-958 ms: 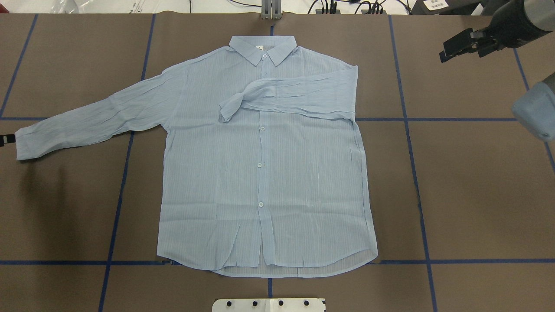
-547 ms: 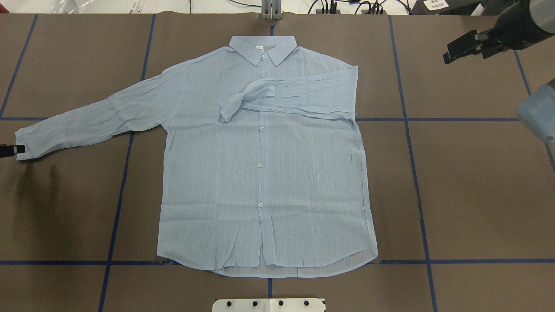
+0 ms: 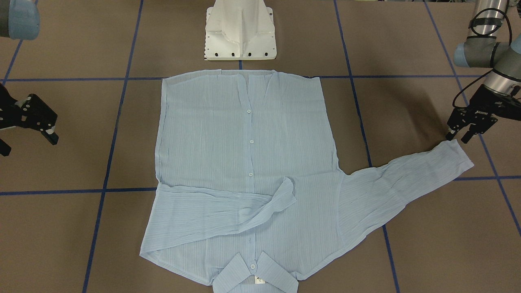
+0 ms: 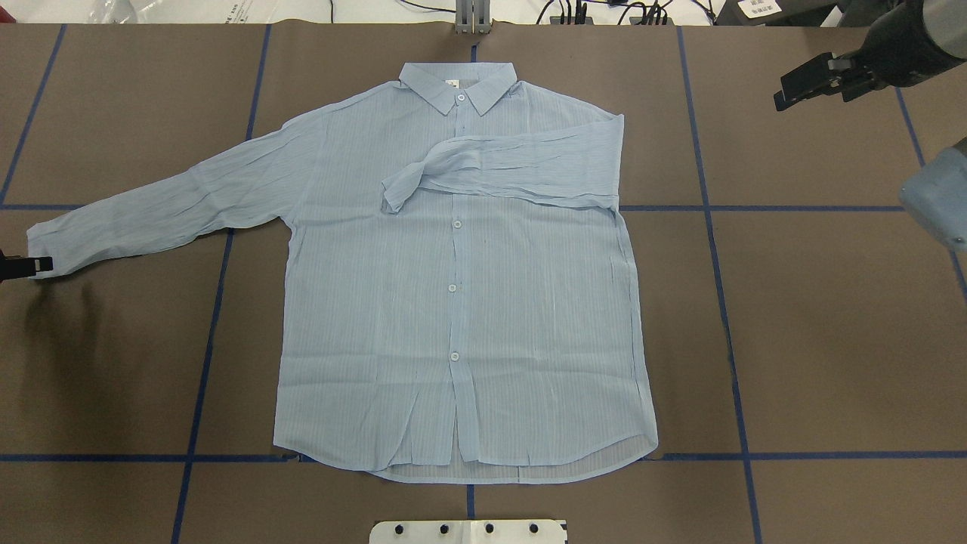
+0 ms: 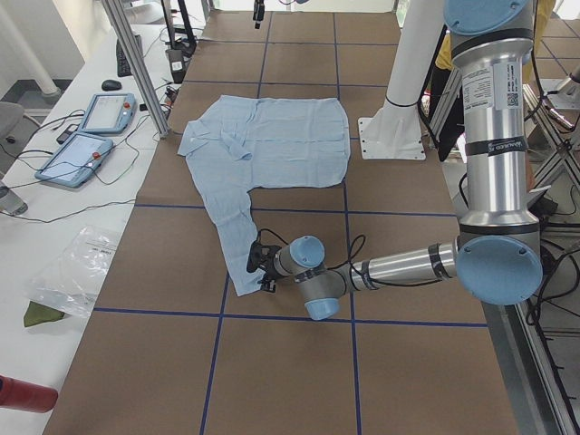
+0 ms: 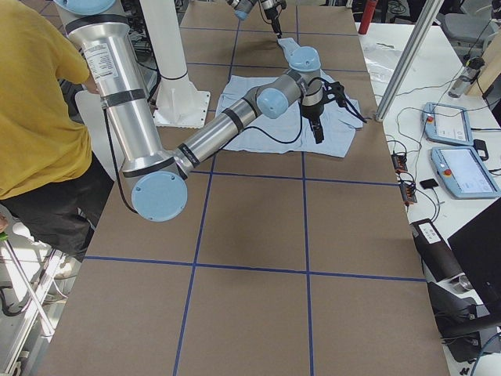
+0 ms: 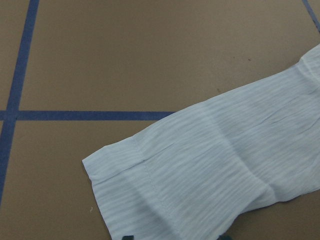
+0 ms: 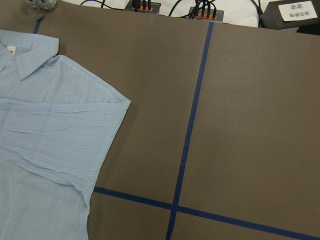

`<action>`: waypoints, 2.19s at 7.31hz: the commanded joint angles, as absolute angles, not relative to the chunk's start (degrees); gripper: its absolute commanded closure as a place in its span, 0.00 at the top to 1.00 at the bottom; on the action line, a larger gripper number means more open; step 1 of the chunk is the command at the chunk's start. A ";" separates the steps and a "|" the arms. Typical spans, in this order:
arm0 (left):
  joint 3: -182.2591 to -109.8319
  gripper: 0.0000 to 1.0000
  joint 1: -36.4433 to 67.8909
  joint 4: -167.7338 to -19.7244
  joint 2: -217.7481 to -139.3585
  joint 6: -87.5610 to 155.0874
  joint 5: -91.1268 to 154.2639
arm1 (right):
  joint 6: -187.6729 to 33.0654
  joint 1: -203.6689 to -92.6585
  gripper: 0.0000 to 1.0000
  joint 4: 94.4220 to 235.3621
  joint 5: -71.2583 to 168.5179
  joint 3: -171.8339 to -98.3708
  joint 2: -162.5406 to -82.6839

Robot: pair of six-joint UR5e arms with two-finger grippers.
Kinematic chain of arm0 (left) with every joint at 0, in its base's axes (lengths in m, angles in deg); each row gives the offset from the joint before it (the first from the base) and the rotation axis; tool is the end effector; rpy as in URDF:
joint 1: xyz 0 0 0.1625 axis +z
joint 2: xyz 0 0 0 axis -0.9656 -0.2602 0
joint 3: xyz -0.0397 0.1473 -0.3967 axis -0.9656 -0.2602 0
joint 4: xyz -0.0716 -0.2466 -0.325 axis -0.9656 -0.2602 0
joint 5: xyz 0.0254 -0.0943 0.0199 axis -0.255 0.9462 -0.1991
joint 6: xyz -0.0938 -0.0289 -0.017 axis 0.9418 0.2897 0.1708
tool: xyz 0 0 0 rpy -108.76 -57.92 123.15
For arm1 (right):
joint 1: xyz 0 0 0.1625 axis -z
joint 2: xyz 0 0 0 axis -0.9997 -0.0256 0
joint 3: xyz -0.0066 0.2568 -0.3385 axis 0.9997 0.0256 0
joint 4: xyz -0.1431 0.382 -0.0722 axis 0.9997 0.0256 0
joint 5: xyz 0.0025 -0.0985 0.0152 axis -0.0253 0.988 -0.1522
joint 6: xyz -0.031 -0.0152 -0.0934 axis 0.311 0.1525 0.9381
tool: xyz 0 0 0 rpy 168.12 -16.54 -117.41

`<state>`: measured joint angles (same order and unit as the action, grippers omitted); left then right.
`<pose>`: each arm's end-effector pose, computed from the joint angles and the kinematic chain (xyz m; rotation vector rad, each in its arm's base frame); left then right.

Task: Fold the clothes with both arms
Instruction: 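Release the sleeve and raise the right gripper while the left gripper reaches the cuff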

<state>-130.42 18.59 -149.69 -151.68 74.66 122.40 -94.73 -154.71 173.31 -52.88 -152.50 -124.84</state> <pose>0.1642 -0.4185 0.6896 0.4899 0.9802 -0.1387 -0.1590 -0.5506 0.3155 0.3606 -0.8525 -0.0631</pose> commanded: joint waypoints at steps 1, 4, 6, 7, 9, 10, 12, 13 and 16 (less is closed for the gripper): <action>-129.87 0.65 19.71 -149.63 -151.84 74.49 122.27 | -94.73 -154.71 1.00 173.31 -52.80 -152.58 -125.22; -129.78 0.65 20.86 -149.45 -151.75 74.49 122.18 | -94.73 -154.71 1.00 173.31 -52.80 -152.59 -125.49; -129.78 0.65 20.95 -149.28 -151.32 74.40 122.10 | -94.73 -154.71 1.00 173.31 -52.80 -152.67 -125.58; -129.70 0.65 20.87 -149.28 -151.14 73.53 122.10 | -94.73 -154.71 1.00 173.31 -52.80 -152.67 -125.58; -129.61 0.65 20.87 -149.10 -150.96 71.06 121.92 | -94.82 -154.71 1.00 173.31 -52.80 -152.76 -125.58; -129.69 0.65 20.87 -148.93 -151.05 70.89 121.05 | -94.82 -154.71 1.00 173.31 -52.80 -152.76 -125.58; -129.69 0.43 20.87 -148.75 -151.40 70.98 120.95 | -94.82 -154.63 1.00 173.22 -52.89 -152.76 -125.84; -129.61 0.15 20.87 -148.75 -151.49 70.89 120.95 | -94.82 -154.63 1.00 173.22 -52.89 -152.76 -125.84; -129.96 0.00 20.69 -148.75 -151.14 70.45 120.95 | -94.82 -154.63 1.00 173.22 -53.06 -152.85 -125.84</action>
